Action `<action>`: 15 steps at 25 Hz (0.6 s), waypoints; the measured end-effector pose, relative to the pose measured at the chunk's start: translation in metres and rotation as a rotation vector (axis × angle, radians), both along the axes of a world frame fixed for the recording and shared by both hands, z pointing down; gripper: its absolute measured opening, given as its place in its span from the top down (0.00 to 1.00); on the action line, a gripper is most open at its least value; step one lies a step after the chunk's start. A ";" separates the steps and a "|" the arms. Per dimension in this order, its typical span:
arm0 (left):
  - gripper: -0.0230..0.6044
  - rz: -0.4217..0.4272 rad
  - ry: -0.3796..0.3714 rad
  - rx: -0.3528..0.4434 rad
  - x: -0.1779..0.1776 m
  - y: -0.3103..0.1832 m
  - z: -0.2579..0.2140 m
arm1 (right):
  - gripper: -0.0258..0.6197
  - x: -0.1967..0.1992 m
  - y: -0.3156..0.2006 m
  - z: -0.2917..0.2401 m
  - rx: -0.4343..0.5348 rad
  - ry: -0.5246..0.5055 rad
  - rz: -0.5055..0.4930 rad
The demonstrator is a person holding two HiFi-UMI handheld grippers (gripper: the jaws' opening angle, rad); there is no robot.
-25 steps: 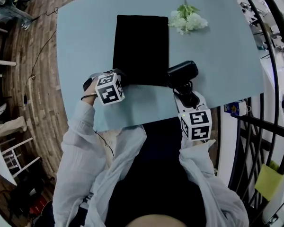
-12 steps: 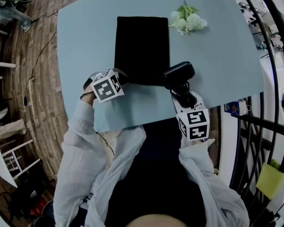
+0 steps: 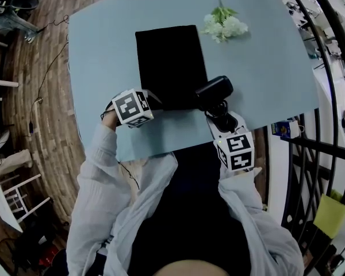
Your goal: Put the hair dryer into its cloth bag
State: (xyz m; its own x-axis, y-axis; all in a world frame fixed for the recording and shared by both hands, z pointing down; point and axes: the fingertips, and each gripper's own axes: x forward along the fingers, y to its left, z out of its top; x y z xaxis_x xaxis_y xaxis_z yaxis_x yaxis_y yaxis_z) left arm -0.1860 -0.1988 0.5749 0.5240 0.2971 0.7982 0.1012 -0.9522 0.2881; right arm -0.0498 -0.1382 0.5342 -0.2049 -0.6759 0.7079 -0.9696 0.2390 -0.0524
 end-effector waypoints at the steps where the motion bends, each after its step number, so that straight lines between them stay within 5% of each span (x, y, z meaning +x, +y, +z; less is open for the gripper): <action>1: 0.90 0.011 0.000 -0.031 0.003 0.008 0.001 | 0.66 0.001 0.002 0.000 0.001 0.000 0.000; 4: 0.90 0.033 0.007 -0.163 0.016 0.037 0.001 | 0.66 0.005 0.009 0.002 -0.004 0.004 0.006; 9: 0.90 -0.066 0.023 -0.336 0.045 0.073 0.006 | 0.66 0.020 0.022 0.006 -0.022 0.026 0.030; 15: 0.90 -0.142 0.046 -0.289 0.056 0.084 0.016 | 0.66 0.037 0.041 0.013 -0.044 0.030 0.068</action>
